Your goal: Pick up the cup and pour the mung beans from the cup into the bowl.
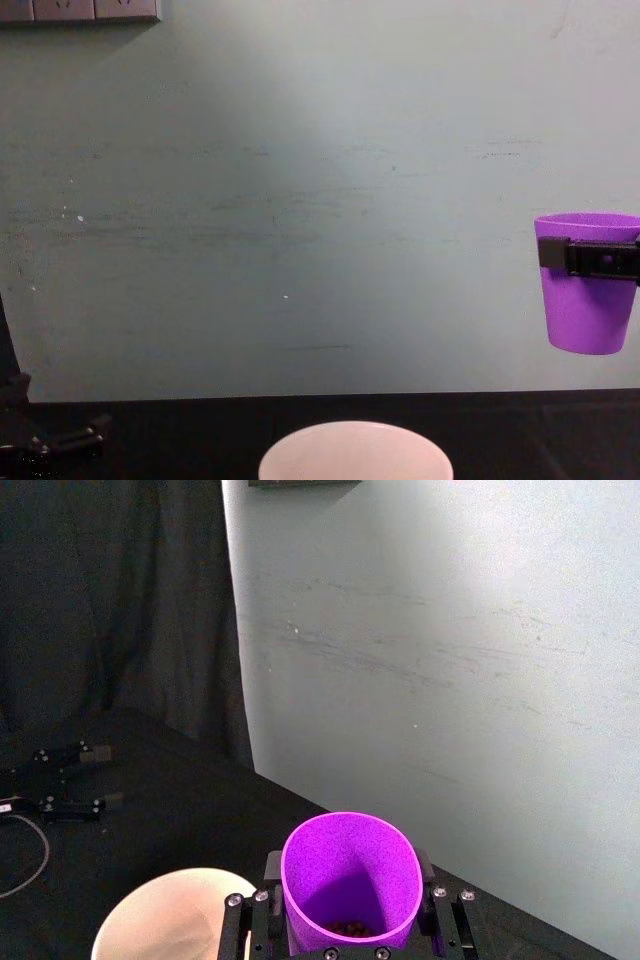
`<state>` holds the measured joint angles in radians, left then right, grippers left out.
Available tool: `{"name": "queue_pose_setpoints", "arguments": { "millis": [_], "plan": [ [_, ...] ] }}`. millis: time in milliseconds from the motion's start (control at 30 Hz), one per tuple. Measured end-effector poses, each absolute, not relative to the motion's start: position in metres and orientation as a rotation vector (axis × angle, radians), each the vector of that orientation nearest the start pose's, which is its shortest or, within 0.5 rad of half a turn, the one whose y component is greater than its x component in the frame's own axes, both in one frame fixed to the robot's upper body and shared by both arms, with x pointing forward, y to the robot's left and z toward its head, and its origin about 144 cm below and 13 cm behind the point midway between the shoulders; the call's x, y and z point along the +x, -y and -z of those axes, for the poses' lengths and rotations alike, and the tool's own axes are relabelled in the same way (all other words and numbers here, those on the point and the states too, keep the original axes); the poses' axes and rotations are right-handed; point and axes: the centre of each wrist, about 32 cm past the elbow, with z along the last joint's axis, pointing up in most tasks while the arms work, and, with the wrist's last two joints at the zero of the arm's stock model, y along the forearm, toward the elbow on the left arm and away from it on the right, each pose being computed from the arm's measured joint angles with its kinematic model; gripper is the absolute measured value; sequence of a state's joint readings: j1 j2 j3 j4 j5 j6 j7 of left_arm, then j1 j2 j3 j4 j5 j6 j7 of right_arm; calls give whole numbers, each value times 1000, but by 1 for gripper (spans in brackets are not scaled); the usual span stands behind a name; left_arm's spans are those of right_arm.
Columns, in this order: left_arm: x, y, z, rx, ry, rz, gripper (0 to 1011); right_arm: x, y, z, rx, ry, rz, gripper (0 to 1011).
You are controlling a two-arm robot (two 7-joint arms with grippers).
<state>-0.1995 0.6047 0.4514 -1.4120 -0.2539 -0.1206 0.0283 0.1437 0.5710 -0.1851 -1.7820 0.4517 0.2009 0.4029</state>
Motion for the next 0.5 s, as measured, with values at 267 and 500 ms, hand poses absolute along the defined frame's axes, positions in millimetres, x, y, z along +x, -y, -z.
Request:
{"name": "queue_pose_setpoints", "arguments": {
  "millis": [267,500],
  "plan": [
    [489,-310,-1140,304,285,-1248,1000,479,303,-1260,-102,113,923,731],
    [489,-310,-1140,304,285,-1248,1000,479,303,-1260,-102,113,923,731]
  ]
}}
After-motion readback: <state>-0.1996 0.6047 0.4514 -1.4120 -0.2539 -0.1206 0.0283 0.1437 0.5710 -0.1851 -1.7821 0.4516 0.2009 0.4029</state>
